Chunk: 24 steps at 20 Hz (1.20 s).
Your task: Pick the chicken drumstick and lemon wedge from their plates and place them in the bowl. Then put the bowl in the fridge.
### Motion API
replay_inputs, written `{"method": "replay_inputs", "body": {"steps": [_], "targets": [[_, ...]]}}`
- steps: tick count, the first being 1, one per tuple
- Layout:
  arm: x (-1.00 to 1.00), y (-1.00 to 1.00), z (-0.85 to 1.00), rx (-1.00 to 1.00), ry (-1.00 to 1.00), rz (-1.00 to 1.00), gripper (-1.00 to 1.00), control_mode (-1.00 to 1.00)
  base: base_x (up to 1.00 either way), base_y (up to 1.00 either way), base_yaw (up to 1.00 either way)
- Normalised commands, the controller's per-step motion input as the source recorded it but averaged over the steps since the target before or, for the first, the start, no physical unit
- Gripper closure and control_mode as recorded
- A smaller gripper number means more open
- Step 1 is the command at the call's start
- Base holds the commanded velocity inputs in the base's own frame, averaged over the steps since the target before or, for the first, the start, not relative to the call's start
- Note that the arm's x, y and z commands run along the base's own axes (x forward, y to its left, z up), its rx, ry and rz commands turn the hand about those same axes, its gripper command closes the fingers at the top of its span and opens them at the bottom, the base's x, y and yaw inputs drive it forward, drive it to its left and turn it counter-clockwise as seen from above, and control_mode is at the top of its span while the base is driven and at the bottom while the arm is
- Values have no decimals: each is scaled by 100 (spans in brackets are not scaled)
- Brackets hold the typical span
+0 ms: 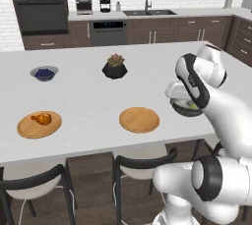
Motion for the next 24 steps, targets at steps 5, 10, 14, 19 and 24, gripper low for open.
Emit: {"method": "replay_inputs", "body": {"steps": [5,10,14,19,24], "targets": [[-87,34,44,0,2,0,-100,-100,0,0,0],[-69,36,29,-2,1,0,-100,-100,0,0,0],[-33,26,6,-30,-7,-2,-100,-100,0,0,0],[-40,-1,11,-12,0,-9,-100,-100,0,0,0],[-16,0,0,2,0,0,-100,100,-63,30,0]]}}
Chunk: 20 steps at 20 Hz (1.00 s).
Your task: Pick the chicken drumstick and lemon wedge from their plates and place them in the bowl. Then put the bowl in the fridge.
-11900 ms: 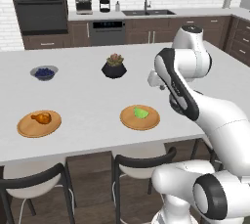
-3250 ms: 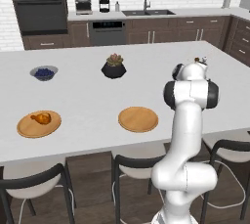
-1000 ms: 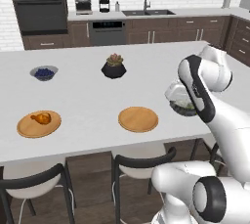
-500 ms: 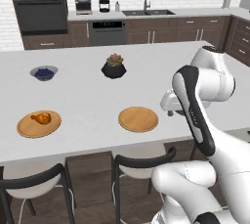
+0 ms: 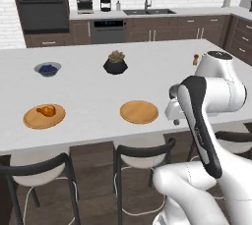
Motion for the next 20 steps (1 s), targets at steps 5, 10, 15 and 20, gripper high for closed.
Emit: {"method": "replay_inputs", "body": {"steps": [5,10,15,20], "targets": [[0,0,0,0,0,0,-100,100,-5,100,0],[0,0,0,0,0,0,-100,100,16,100,-1],[0,0,0,0,0,0,-100,100,35,100,-2],[0,0,0,0,0,0,-100,100,99,27,-2]]}}
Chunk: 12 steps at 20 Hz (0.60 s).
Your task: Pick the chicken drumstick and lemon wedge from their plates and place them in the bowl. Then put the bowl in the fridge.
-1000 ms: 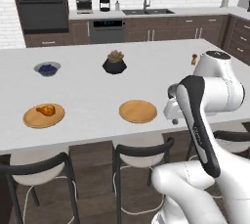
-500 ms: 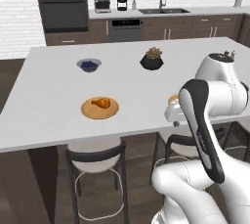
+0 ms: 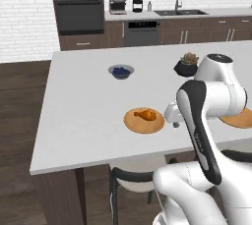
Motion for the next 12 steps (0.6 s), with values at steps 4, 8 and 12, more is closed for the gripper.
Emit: {"method": "replay_inputs", "body": {"steps": [4,8,12], "targets": [[0,0,0,0,0,0,-100,100,100,14,0],[100,6,-1,-3,12,0,-100,-100,0,0,0],[100,9,-2,-7,22,12,-100,-100,0,0,0]]}}
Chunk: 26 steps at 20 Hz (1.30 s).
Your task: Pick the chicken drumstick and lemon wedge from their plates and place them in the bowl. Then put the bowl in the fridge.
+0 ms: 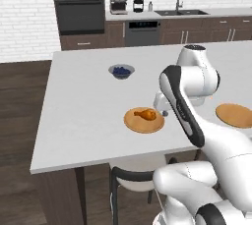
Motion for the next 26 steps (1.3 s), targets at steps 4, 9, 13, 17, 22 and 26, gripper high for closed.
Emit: {"method": "replay_inputs", "body": {"steps": [4,9,13,17,22,26], "targets": [[81,-1,-23,-11,30,35,-100,-100,0,0,0],[66,-11,-46,-8,10,41,-100,-100,0,0,0],[84,-21,-48,14,4,28,-100,-100,0,0,0],[91,-1,-57,13,0,24,-100,-100,0,0,0],[87,0,-36,2,1,10,-100,-100,0,0,0],[84,0,-24,0,3,2,-100,-100,0,0,0]]}}
